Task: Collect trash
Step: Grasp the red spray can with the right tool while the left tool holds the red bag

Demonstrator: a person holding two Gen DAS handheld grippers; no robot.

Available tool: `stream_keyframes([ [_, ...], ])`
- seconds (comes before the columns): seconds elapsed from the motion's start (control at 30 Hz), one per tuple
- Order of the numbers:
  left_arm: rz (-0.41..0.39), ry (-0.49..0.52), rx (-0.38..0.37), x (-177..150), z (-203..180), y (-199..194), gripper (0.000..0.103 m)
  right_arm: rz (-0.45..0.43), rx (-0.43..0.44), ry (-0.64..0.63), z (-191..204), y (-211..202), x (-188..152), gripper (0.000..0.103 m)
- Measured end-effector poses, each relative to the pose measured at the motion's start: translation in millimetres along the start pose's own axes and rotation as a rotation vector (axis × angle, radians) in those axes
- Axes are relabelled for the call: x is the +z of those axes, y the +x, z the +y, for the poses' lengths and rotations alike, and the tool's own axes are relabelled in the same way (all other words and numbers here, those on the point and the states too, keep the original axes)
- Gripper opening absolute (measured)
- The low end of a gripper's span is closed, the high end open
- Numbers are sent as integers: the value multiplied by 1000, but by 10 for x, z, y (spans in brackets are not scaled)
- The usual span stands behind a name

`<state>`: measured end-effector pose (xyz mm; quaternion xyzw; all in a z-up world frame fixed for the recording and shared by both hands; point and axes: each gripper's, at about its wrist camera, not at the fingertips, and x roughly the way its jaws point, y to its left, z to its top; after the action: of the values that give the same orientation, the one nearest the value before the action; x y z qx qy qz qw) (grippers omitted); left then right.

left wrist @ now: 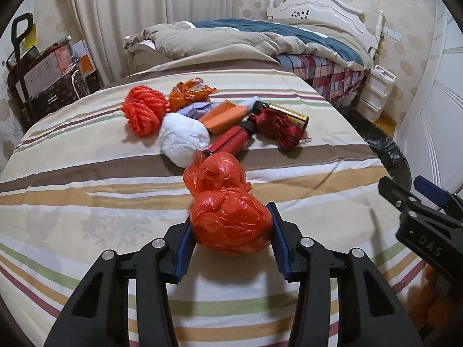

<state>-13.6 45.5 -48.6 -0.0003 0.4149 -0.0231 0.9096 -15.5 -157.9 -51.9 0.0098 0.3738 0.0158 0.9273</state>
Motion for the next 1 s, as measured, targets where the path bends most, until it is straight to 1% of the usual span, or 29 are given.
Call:
stream_keyframes([
  [0.1,-14,-12,13,6,109,-47,47,4,15,-17,87,23,11,80],
  [0.27,-29,-58,44,20,404,-133,47,9,44,-52,298,50,45,80],
  [0.4,-47,-84,117,5,690,-154,47,15,91,-86,536,90,116,80],
  [0.63,-48,-154,204,2,1213,-142,47,20,136,-142,977,186,273,80],
  [0.83,-53,-179,244,13,1472,-146,47,22,137,-168,1301,275,399,80],
  [1.0,-42,-195,229,30,1548,-82,47,43,100,-183,1472,441,455,80],
])
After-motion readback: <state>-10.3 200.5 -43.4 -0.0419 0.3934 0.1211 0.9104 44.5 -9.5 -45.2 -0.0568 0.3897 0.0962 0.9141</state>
